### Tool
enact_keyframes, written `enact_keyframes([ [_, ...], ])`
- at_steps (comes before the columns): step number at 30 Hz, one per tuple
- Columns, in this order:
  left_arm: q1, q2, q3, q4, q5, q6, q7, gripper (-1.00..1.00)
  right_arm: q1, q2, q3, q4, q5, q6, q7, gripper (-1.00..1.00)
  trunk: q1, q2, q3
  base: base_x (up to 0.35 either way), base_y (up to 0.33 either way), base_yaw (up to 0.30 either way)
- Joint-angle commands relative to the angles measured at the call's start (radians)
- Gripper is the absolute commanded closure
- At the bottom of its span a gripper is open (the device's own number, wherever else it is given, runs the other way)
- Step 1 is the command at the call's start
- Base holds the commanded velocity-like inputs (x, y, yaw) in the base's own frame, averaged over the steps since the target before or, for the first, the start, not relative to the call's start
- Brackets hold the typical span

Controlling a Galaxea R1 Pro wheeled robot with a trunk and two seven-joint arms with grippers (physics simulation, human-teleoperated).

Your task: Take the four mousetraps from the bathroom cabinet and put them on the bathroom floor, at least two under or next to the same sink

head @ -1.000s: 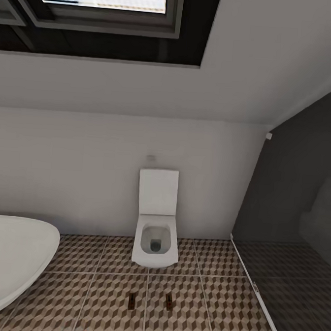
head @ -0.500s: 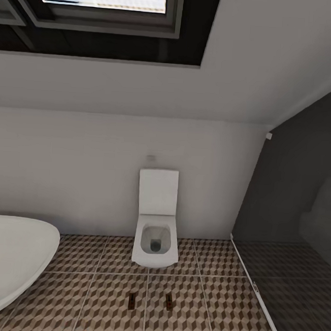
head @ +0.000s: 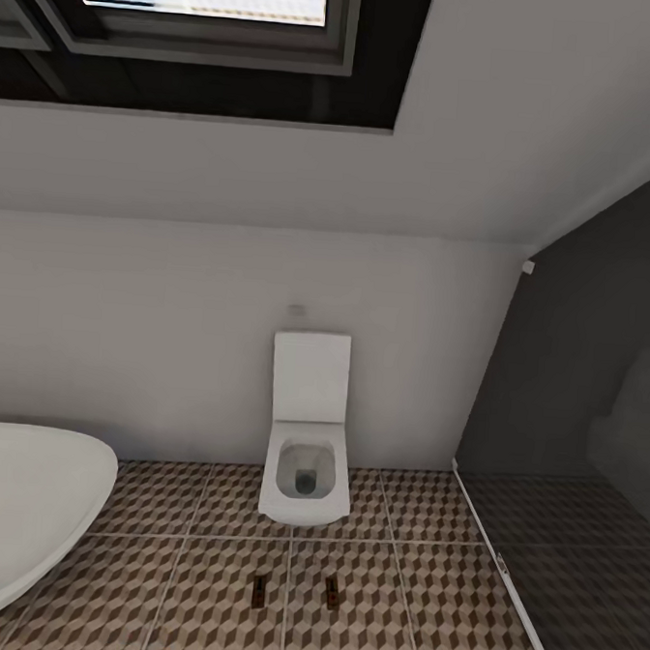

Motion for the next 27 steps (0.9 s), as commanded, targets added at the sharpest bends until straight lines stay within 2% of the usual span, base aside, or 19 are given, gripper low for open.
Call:
enact_keyframes([
  [1,-0.001,0.003,-0.007,0.002,0.011,0.002,0.001,-1.0,-0.001,0.0,0.008,0.0,-0.009,0.01,-0.002,-1.0,0.001,-0.002,-0.002,0.0,0.0,0.0],
  [9,-0.001,0.028,0.0,0.002,0.022,0.016,0.0,-1.0,-0.001,-0.002,0.007,-0.002,-0.023,0.058,-0.004,-1.0,0.001,-0.002,-0.002,0.0,0.0,0.0],
  [16,-0.001,0.052,0.001,0.001,0.026,0.018,0.0,-1.0,-0.001,-0.003,0.008,-0.001,-0.084,0.066,-0.016,-1.0,0.001,-0.002,-0.002,0.0,0.0,0.0],
  [21,-0.001,0.056,0.001,0.001,0.027,0.018,0.0,-1.0,0.0,-0.003,0.009,0.001,-0.106,0.089,-0.019,-1.0,0.001,-0.002,-0.002,0.0,0.0,0.0],
  [27,-0.001,0.055,0.001,0.002,0.026,0.014,-0.002,-1.0,-0.001,-0.002,0.012,0.002,-0.112,0.104,-0.018,-1.0,0.001,-0.002,-0.002,0.0,0.0,0.0],
])
